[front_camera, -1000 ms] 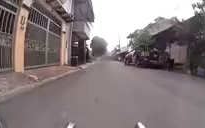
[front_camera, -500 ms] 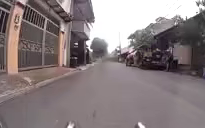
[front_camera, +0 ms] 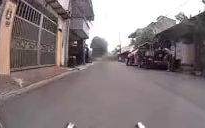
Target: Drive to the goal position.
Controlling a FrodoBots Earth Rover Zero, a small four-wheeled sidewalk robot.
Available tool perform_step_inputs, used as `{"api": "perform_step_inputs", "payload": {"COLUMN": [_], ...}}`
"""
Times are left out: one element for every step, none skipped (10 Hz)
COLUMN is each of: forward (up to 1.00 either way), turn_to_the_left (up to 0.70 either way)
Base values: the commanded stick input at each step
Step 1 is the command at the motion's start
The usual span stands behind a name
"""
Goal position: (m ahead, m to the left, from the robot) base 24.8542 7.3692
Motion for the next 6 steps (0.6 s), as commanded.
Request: {"api": "perform_step_inputs", "payload": {"forward": [0.70,0.70,0.70,0.70,0.70,0.70], "turn_to_the_left": [0.00,0.00,0.00,0.00,0.00,0.00]}}
